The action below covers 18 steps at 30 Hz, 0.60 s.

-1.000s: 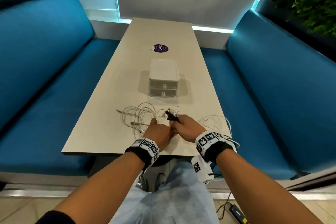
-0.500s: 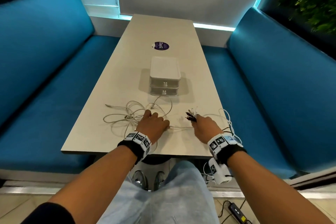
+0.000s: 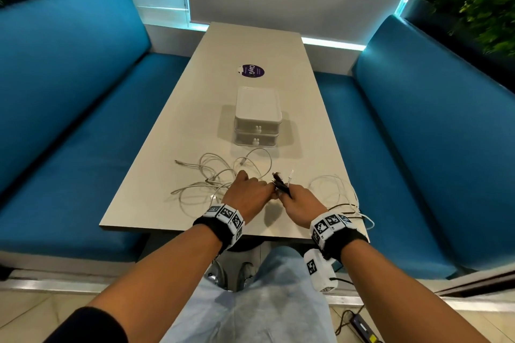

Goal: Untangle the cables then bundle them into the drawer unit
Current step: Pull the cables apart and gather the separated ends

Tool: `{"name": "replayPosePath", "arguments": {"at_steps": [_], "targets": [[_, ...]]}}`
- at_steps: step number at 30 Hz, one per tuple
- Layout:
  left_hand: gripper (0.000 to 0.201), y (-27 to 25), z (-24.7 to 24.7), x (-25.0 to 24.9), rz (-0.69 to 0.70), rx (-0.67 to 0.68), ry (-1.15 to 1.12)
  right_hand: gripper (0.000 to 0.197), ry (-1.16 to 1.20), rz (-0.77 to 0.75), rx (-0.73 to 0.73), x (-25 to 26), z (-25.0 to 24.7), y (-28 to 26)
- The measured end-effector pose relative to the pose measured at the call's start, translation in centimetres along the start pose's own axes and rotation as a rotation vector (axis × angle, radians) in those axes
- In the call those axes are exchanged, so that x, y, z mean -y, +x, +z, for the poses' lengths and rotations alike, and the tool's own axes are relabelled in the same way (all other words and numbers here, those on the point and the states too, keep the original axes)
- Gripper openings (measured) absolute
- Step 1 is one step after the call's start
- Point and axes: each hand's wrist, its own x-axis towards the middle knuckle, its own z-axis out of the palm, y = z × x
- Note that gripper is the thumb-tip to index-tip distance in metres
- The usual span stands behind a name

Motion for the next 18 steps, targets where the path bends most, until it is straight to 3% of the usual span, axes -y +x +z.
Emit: {"name": "replayPosePath", "arguments": {"at_steps": [3,9,14,18], "targets": [[0.022,0.2,0.0,0.8,0.015,0.016,-0.008,0.023,-0.082,0.016,-0.019,-1.0,-0.3,-0.2],[0.027,-0.4,-0.1,3.1,0.004,-0.007,0.017,0.031,-0.362,0.21,-0.163,-3.8,-2.1,-0.5],[0.018,0.2,-0.8,1.8,-0.006,-0.003,0.028,0.03,-0.223,0.257,-0.269,-2.7,-1.5,-0.4],[0.02,0.4,-0.8,0.6,0.02,0.027,0.048,0.027,-0.036,0.089,-0.32,-0.2,-0.5,-0.8]]}}
